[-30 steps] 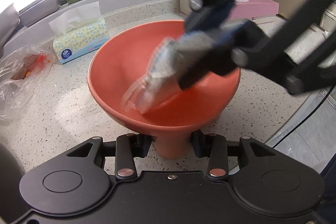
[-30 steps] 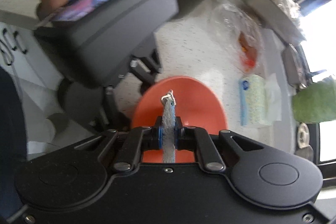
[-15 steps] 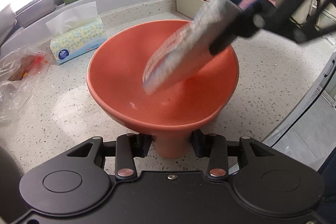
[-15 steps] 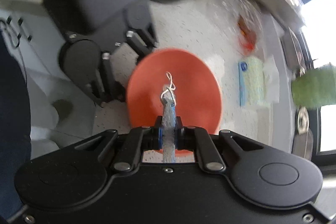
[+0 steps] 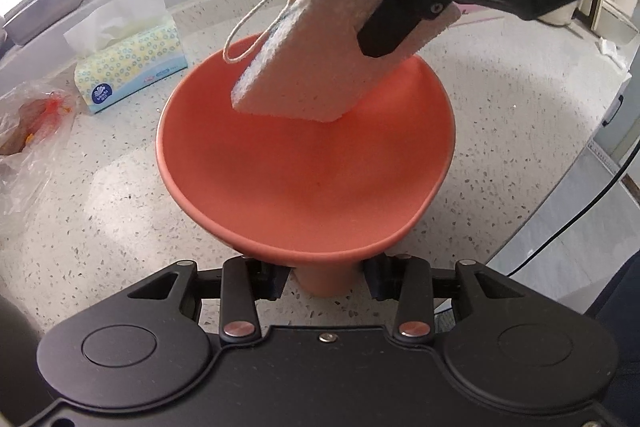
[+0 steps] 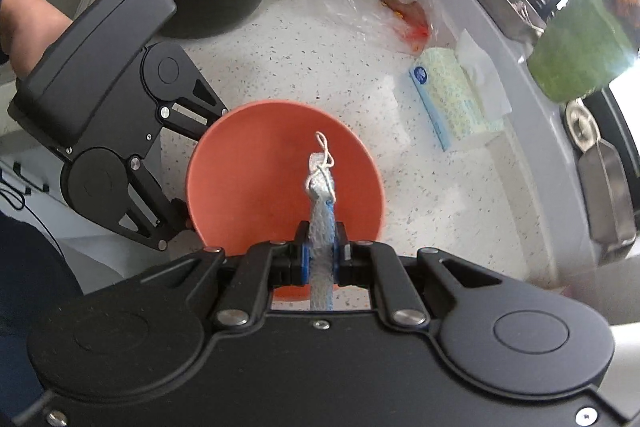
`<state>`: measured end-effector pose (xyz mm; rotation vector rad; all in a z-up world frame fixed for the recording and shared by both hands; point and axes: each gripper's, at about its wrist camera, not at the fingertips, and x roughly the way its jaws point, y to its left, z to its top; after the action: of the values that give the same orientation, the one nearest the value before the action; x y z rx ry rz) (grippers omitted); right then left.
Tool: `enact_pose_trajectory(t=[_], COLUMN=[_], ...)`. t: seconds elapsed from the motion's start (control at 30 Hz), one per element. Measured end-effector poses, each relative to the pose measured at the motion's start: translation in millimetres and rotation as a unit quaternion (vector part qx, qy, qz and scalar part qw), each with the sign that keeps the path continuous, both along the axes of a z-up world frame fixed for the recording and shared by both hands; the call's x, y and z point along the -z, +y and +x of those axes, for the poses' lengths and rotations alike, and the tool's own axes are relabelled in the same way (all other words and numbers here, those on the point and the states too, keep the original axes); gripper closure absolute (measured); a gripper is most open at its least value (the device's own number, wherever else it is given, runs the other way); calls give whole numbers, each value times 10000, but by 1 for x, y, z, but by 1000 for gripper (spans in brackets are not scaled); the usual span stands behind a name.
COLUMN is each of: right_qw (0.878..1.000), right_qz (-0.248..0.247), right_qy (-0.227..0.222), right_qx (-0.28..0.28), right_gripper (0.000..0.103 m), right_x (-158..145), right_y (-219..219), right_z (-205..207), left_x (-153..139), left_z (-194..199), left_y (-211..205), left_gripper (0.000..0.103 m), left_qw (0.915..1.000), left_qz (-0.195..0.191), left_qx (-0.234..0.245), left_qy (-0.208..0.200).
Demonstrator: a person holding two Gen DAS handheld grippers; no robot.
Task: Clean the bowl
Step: 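Tilt the bowl with the left gripper while the right gripper scrubs the sponge along the rim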
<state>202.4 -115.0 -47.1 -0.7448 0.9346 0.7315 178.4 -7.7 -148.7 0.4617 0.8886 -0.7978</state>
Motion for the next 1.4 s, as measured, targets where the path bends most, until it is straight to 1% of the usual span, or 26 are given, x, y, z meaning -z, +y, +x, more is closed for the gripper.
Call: enact_pose_trajectory(t=[0.2,0.37,0.53,0.7,0.77,0.9,1.0,1.1,1.23,1.33,1.4], right_qw=[9987,9983,9974,9934,9925,9894,9897,9890,9907,9932,9932], right_qz=[252,310,404,731,838,1168,1186,1180,936,662,633], right_qy=[169,223,339,490,518,742,734,851,949,883,814], right_qx=[400,441,499,740,719,441,314,271,264,385,539], right_gripper=[92,92,92,92,92,89,90,90,92,92,92], right_x=[-8,-9,-5,0,1,6,5,1,-2,-2,-5], right_y=[-11,-13,-15,-11,-6,5,9,5,-3,-16,-24], right_z=[11,11,11,21,23,18,12,8,3,1,3], left_x=[-3,-5,-5,-6,-6,-6,-6,-7,-7,-7,-8], left_z=[8,15,19,20,21,22,23,25,26,26,26], left_y=[-3,-5,-8,-12,-13,-14,-14,-15,-16,-16,-16], left_gripper=[65,65,65,65,65,65,65,65,65,66,66], left_qw=[9994,9981,9968,9962,9959,9955,9951,9945,9939,9937,9935], left_qz=[213,380,517,584,614,643,678,711,762,781,797], left_qx=[-23,-44,-68,-79,-83,-97,-99,-100,-82,-78,-78], left_qy=[270,483,599,636,654,687,715,760,794,799,805])
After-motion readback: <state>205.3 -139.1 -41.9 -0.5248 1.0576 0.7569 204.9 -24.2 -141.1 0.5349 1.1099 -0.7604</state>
